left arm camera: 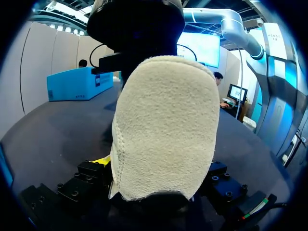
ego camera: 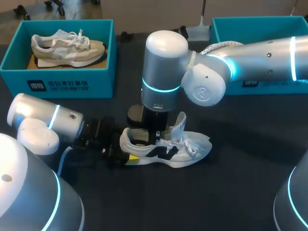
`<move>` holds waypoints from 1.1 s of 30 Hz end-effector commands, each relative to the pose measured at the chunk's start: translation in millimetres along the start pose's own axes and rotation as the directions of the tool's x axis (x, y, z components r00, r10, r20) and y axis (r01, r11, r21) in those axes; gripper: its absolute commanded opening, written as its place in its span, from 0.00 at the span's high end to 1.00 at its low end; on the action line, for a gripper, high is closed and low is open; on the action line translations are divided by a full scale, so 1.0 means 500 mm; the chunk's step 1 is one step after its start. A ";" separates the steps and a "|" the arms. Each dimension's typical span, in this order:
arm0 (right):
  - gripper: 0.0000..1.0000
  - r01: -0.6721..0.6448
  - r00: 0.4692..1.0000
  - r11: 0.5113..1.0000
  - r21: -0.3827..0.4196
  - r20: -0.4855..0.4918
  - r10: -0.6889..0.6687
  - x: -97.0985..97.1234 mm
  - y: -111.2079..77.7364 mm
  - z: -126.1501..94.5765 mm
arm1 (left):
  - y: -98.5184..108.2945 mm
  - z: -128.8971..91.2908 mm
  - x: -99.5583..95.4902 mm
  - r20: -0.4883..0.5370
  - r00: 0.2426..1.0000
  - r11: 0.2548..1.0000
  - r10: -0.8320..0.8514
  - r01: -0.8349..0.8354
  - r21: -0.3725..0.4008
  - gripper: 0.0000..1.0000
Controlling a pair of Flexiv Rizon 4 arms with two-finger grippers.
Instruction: Take the shoe out of the shoebox, open the shoe tongue, remove and reinsert the insole, then place the shoe into the shoebox
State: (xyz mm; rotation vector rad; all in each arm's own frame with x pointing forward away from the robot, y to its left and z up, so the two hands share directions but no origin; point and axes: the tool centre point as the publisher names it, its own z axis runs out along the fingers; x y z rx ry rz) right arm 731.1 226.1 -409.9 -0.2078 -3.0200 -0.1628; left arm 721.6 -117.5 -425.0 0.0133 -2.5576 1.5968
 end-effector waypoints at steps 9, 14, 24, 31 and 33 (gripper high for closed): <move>1.00 0.013 0.999 1.000 -0.002 0.050 -0.013 0.013 -0.050 -0.024 | 0.000 0.001 0.001 -0.001 1.000 1.000 -0.001 0.001 -0.004 1.00; 1.00 0.019 0.997 1.000 0.016 0.079 -0.020 0.012 -0.059 -0.055 | 0.000 0.001 0.001 -0.001 1.000 1.000 -0.001 0.001 -0.004 1.00; 1.00 -0.003 0.986 1.000 -0.020 0.164 0.007 0.009 -0.067 -0.094 | 0.000 0.001 0.001 -0.001 1.000 1.000 -0.001 0.001 -0.004 1.00; 1.00 -0.018 0.980 0.999 -0.035 0.195 0.025 0.005 -0.077 -0.108 | 0.000 0.001 0.001 -0.001 1.000 1.000 -0.001 0.001 -0.004 1.00; 1.00 -0.015 0.978 0.998 -0.058 0.207 0.027 0.003 -0.075 -0.116 | 0.000 0.001 0.001 -0.001 1.000 1.000 -0.001 0.001 -0.004 1.00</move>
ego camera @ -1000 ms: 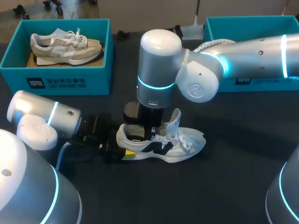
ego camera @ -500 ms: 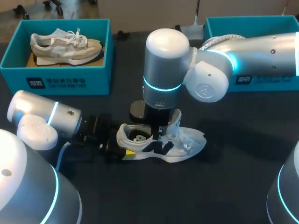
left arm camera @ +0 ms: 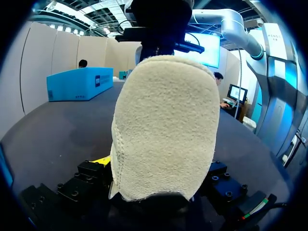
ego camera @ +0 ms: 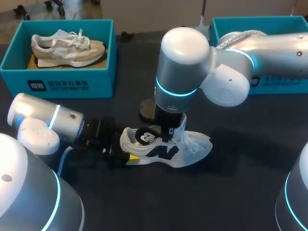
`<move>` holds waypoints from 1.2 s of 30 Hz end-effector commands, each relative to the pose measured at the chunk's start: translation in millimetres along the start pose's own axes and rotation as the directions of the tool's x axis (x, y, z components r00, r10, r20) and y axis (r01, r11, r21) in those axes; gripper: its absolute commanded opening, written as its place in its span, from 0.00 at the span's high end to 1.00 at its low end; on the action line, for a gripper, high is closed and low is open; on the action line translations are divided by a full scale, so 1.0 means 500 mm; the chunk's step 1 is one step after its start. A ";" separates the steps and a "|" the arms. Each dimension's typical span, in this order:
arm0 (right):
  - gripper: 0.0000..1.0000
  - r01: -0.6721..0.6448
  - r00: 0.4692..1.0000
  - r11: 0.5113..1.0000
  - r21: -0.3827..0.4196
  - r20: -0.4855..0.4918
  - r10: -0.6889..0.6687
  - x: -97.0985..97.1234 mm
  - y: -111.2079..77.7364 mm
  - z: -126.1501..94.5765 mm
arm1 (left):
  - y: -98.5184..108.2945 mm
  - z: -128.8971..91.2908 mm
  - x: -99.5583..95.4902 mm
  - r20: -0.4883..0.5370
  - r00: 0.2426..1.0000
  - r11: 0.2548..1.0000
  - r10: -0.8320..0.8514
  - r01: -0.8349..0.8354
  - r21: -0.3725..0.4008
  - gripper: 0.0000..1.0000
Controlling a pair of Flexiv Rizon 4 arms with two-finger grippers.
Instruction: Take the shoe out of the shoebox, open the shoe tongue, remove and reinsert the insole, then place the shoe into the shoebox
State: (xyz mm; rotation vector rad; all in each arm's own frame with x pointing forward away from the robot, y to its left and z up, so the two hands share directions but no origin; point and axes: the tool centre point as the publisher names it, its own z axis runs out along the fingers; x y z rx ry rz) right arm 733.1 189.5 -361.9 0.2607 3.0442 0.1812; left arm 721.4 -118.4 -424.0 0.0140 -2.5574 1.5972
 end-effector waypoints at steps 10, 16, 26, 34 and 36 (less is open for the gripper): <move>1.00 0.051 0.998 0.997 -0.054 0.037 -0.049 -0.008 0.014 -0.050 | 0.002 0.000 0.000 -0.001 1.000 1.000 -0.001 0.001 -0.004 1.00; 1.00 0.089 0.996 0.993 -0.074 0.024 -0.088 -0.015 0.021 -0.060 | 0.002 0.000 0.000 -0.001 1.000 1.000 -0.001 0.001 -0.004 1.00; 1.00 0.160 0.987 0.978 -0.134 0.017 -0.159 -0.026 0.050 -0.086 | 0.002 0.000 0.000 -0.001 1.000 1.000 -0.001 0.001 -0.004 1.00; 1.00 0.219 0.973 0.961 -0.171 -0.040 -0.229 -0.015 0.082 -0.094 | 0.002 0.000 0.000 -0.001 1.000 1.000 -0.001 0.001 -0.004 1.00; 1.00 0.228 0.969 0.955 -0.192 -0.054 -0.242 -0.009 0.095 -0.094 | 0.002 0.000 0.000 -0.001 1.000 1.000 -0.001 0.001 -0.004 1.00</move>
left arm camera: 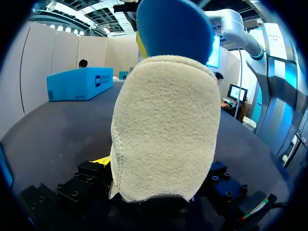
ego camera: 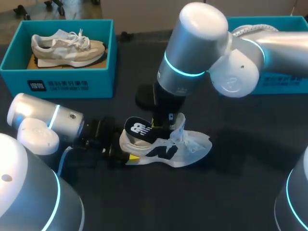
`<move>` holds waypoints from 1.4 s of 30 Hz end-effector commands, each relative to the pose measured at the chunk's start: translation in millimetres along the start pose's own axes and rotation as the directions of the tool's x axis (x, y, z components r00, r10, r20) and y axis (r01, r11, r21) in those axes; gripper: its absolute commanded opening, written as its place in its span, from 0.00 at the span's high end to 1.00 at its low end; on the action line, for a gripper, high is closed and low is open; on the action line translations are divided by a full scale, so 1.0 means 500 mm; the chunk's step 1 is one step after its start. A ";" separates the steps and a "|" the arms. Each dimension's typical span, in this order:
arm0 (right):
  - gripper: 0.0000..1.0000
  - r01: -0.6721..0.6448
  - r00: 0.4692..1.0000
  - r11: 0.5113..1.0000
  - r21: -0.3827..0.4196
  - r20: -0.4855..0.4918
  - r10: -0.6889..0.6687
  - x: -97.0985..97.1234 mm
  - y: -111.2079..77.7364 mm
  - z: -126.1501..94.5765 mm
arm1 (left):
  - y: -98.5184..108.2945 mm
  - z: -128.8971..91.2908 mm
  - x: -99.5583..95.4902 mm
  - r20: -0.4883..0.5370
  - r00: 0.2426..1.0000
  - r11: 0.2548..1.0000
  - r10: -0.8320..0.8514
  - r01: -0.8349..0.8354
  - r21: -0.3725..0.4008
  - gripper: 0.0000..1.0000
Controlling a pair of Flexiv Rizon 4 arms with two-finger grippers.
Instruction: Take the shoe out of the shoebox, open the shoe tongue, remove and reinsert the insole, then place the shoe into the shoebox
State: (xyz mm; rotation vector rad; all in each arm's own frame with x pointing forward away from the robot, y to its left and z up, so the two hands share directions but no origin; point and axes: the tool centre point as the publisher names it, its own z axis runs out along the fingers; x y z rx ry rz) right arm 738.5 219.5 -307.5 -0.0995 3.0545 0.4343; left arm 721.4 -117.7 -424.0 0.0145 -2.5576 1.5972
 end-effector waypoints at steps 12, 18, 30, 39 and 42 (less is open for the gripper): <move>1.00 0.020 0.998 0.998 -0.058 -0.066 -0.024 -0.008 0.055 0.028 | 0.002 0.001 0.000 -0.002 1.000 1.000 0.000 0.000 -0.004 1.00; 0.16 -0.007 0.994 0.998 -0.054 -0.108 0.001 -0.005 0.056 0.019 | 0.002 0.001 0.000 -0.002 1.000 1.000 0.000 0.000 -0.004 1.00; 0.00 -0.158 0.944 0.980 -0.119 -0.310 0.114 -0.024 0.051 -0.021 | 0.002 0.001 0.000 -0.002 1.000 1.000 0.000 0.000 -0.004 1.00; 0.00 -0.196 0.917 0.974 -0.118 -0.373 0.139 -0.024 0.054 -0.017 | 0.002 0.001 0.000 -0.002 1.000 1.000 0.000 0.000 -0.004 1.00; 0.00 -0.196 0.917 0.974 -0.118 -0.373 0.139 -0.024 0.054 -0.017 | 0.002 0.001 0.000 -0.002 1.000 1.000 0.000 0.000 -0.004 1.00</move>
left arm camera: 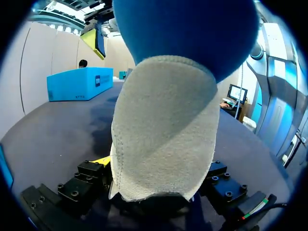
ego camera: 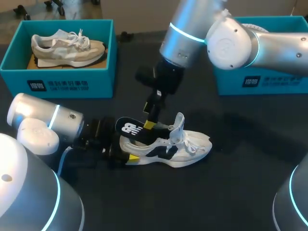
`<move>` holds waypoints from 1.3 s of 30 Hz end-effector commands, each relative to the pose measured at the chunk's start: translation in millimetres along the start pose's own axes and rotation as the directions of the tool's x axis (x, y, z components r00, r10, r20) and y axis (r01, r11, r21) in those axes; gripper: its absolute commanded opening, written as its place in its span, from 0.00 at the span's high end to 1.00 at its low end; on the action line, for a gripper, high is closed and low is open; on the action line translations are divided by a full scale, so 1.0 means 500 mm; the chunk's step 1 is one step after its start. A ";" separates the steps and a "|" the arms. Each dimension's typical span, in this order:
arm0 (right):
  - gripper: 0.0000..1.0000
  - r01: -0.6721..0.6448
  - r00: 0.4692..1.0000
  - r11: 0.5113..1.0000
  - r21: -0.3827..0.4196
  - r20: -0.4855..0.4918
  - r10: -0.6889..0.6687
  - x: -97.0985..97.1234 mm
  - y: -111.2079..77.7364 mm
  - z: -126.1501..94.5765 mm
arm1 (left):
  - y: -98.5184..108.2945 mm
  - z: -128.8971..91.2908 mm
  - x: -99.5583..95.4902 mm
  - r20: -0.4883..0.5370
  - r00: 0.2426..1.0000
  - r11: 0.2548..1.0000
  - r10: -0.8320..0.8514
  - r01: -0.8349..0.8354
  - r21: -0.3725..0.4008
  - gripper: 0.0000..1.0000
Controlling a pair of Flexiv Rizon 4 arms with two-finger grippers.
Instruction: Take the shoe out of the shoebox, open the shoe tongue, remove and reinsert the insole, then place the shoe into the shoebox
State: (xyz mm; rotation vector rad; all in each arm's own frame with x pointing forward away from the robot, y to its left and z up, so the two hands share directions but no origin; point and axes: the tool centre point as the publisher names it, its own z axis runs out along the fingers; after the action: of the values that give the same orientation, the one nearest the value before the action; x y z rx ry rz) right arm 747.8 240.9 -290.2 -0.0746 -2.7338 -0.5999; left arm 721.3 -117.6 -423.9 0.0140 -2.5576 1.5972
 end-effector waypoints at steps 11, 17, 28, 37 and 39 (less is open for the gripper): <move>0.00 -0.023 0.998 1.000 -0.015 -0.063 0.022 0.000 0.002 0.020 | 0.002 0.001 0.000 -0.002 1.000 1.000 -0.001 0.001 -0.004 1.00; 0.00 -0.055 0.990 0.998 -0.024 -0.133 0.051 0.007 0.008 0.031 | 0.002 0.001 0.000 -0.002 1.000 1.000 -0.001 0.001 -0.004 1.00; 0.00 -0.050 0.976 0.998 -0.031 -0.214 0.043 0.023 0.016 0.053 | 0.002 0.001 0.000 -0.002 1.000 1.000 -0.001 0.001 -0.004 1.00; 0.00 -0.083 0.971 0.995 -0.056 -0.228 0.068 0.045 0.007 0.068 | 0.002 0.001 0.000 -0.002 1.000 1.000 -0.001 0.001 -0.004 1.00; 0.00 -0.087 0.971 0.994 -0.062 -0.230 0.071 0.050 0.005 0.071 | 0.002 0.001 0.000 -0.002 1.000 1.000 -0.001 0.001 -0.004 1.00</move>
State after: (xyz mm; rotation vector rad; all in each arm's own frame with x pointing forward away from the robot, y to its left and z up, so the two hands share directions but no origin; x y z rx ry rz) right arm 719.6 260.6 -308.4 -0.1167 -2.4735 -0.6247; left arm 721.3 -117.6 -423.9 0.0140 -2.5576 1.5972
